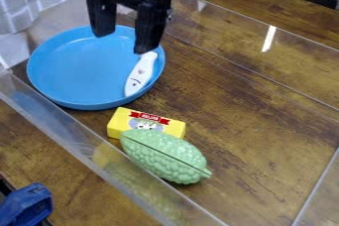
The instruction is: Put the yellow brick in the blue tray
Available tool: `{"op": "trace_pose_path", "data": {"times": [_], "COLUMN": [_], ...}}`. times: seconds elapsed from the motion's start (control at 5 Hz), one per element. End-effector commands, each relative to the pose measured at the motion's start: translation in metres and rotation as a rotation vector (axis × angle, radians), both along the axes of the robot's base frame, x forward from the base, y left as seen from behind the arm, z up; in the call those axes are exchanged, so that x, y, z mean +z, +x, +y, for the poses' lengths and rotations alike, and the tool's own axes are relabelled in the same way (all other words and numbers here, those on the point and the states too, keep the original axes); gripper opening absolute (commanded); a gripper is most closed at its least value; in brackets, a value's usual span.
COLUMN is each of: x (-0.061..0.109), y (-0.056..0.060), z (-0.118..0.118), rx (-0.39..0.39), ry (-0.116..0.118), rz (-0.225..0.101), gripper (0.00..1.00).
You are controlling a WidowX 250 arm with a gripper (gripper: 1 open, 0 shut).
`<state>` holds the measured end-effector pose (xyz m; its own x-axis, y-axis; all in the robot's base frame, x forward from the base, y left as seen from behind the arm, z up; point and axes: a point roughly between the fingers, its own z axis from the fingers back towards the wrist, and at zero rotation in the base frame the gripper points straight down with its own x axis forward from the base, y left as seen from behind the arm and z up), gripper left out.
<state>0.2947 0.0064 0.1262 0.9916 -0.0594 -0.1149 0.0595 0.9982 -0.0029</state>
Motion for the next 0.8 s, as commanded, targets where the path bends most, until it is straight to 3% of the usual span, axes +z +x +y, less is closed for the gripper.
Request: {"op": "trace_pose_path", "data": {"times": [0.0,0.2,0.4,0.6], "x": [0.007,-0.004,-0.002,0.014], "y": [0.011,0.021,0.024,0.018], "z": [0.006,0.007,0.008,0.011], "rx": [0.000,-0.006,0.013,0.052], "ry": [0.001,0.002,0.002,-0.004], "rz": [-0.049,-0.058,-0.077,-0.096], "gripper": [1.00,1.00,1.00,1.00]}}
